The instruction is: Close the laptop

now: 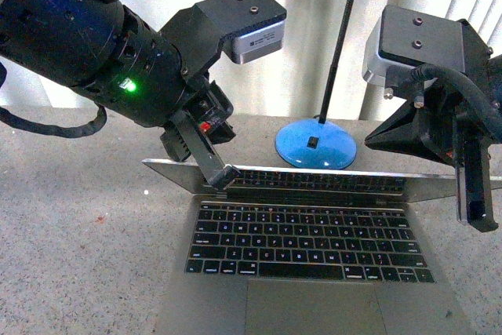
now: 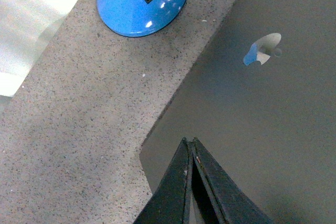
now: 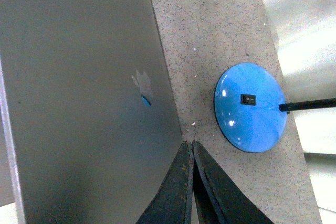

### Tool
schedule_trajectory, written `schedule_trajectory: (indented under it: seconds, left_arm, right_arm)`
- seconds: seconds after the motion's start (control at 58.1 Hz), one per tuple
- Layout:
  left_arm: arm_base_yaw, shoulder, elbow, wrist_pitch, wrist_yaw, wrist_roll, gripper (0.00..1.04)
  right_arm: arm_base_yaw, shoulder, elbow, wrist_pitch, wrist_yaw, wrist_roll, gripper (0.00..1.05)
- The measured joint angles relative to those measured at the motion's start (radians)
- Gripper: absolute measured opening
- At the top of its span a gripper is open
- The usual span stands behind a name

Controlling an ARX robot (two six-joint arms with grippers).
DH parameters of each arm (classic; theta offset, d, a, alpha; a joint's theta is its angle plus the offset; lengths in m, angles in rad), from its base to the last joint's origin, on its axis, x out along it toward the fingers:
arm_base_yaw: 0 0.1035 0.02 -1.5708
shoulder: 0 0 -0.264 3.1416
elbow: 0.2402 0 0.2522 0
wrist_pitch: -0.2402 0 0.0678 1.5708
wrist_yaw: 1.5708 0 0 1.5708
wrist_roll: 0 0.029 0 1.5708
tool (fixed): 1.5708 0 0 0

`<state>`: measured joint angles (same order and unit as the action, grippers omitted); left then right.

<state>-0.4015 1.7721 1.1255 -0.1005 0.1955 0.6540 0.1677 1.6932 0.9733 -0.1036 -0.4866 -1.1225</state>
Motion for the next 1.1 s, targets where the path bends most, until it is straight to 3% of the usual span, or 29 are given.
schedule_trajectory:
  seconds: [1.102]
  left_arm:
    - [0.002, 0.000, -0.099, 0.048, 0.028, -0.023, 0.04]
  right_arm:
    - [0.012, 0.038, -0.059, 0.032, 0.008, -0.019, 0.03]
